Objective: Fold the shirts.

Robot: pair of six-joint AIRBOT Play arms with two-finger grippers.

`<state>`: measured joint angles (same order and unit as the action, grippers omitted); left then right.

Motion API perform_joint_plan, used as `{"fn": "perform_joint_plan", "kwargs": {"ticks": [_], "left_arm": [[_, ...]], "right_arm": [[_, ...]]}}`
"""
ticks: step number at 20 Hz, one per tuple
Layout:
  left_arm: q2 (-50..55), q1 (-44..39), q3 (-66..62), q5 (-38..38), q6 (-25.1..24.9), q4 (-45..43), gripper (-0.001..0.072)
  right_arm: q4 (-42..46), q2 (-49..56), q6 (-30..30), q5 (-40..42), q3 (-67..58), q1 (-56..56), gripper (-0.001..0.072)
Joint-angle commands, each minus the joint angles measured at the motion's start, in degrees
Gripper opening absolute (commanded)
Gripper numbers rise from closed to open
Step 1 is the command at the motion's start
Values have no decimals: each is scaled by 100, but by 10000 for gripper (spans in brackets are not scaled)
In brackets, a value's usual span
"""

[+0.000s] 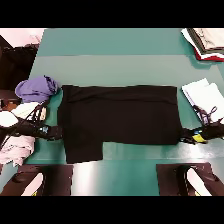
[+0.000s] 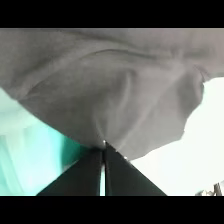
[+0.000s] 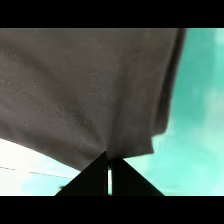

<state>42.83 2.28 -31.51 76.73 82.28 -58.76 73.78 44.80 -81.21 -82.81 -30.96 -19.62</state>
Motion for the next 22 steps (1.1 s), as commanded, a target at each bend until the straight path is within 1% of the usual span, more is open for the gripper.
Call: {"fn": "perform_joint_plan", "kwargs": {"ticks": [1,3,5,6,8,14,20,22], "left_arm": [[-675,-264,-173,581,306,273,21],[-664,-264,-581,433,297,350,21],[-645,-264,-901,-280,280,308,21],[-573,-264,-1029,-752,282,256,21],[-243,-264,-1163,-1410,284,186,21],[1174,-264,-1617,-2632,282,190,22],[2087,-264,-2079,-3646,337,223,22],[2247,-264,-2105,-4048,365,236,24]], "right_arm": [[525,-750,-297,-321,-468,0,19],[369,-817,-297,-267,-883,0,19],[199,-610,-293,-101,-1266,2,19],[66,-367,-271,9,-1456,13,19],[-28,190,-208,170,-1792,144,19],[-26,1967,-221,837,-2887,881,20],[-85,3355,-302,1209,-4044,916,22],[-393,3733,-345,1510,-4398,916,26]]}}
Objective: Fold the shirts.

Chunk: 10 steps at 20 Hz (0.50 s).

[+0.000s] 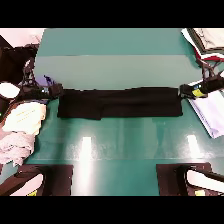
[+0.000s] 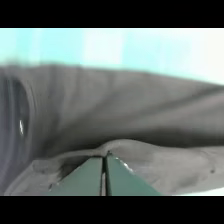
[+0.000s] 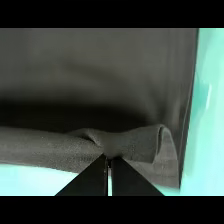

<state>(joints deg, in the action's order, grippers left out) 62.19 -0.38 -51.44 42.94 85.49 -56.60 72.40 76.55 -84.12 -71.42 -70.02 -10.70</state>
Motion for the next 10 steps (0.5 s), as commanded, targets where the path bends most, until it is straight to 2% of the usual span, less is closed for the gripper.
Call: {"fn": "perform_joint_plan", "kwargs": {"ticks": [1,2,3,4,10], "left_arm": [[372,4,-111,-863,221,15,25],[424,31,-114,-1040,437,26,140],[437,52,-127,-1113,560,39,418],[442,55,-155,-1069,579,44,500],[404,37,-413,411,-46,46,496]], "right_arm": [[-470,708,-44,535,-632,24,71],[-688,857,-46,675,-782,24,341],[-881,975,-44,691,-925,22,500],[-1008,1067,2,588,-1058,-17,501],[-1132,1115,940,-743,-1060,-815,501]]}}
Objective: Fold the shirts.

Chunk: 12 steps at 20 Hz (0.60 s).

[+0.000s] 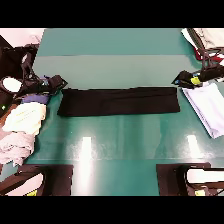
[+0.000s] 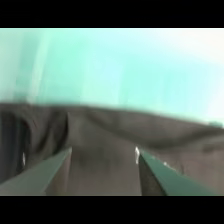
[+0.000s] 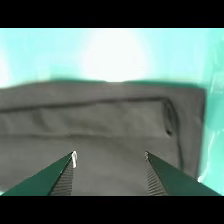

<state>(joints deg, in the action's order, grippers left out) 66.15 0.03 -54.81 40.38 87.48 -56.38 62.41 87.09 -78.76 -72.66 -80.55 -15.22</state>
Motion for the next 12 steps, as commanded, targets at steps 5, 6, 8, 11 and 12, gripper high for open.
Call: {"fn": "perform_joint_plan", "kwargs": {"ticks": [5,6,8,11,12], "left_arm": [[9,-4,-76,1349,-457,28,23],[9,-4,-76,1467,-457,28,22],[11,-4,-59,1753,-459,22,23],[15,-4,-59,1943,-461,20,23],[15,-4,-59,1952,-457,26,23]], "right_arm": [[-153,138,800,-634,977,-1137,528],[-146,177,925,-560,1117,-1178,528],[-361,323,1156,-413,1283,-1191,528],[-964,669,1434,-328,1165,-1143,528],[-1165,758,1451,-284,1113,-1086,528]]}}
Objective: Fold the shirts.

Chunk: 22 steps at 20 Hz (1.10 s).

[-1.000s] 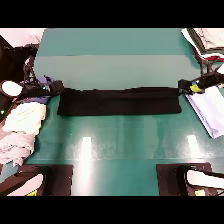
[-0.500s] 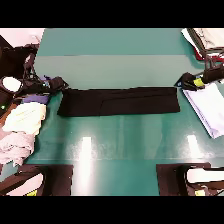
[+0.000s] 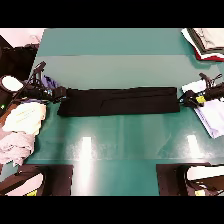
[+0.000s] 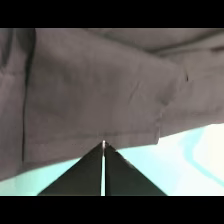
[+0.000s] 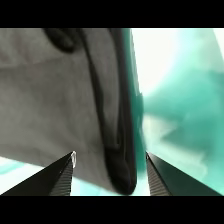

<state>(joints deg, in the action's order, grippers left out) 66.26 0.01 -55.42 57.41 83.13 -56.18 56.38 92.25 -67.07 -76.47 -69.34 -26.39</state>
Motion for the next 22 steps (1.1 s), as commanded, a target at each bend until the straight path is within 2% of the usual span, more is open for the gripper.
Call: {"fn": "perform_joint_plan", "kwargs": {"ticks": [1,4,6,9,10,14,18,22], "left_arm": [[4,-2,2,256,-20,9,23],[4,-2,2,284,-20,9,23],[4,-2,2,334,-7,9,22],[4,-66,0,317,2,212,22],[4,-190,0,181,4,271,22],[219,-955,-166,-614,2,444,21],[1390,-1698,-1255,-590,-22,481,21],[2811,-2413,-2629,-581,-15,481,22]], "right_arm": [[-592,321,282,133,-70,111,528],[-586,470,284,162,-186,409,496],[-586,468,343,216,-186,560,350],[-586,437,651,87,-186,636,68],[-588,367,721,61,-186,634,22],[-597,-328,710,33,-188,682,19],[-695,-1012,551,-249,-667,1097,18],[-1456,-1091,201,-518,-1707,1781,18]]}}
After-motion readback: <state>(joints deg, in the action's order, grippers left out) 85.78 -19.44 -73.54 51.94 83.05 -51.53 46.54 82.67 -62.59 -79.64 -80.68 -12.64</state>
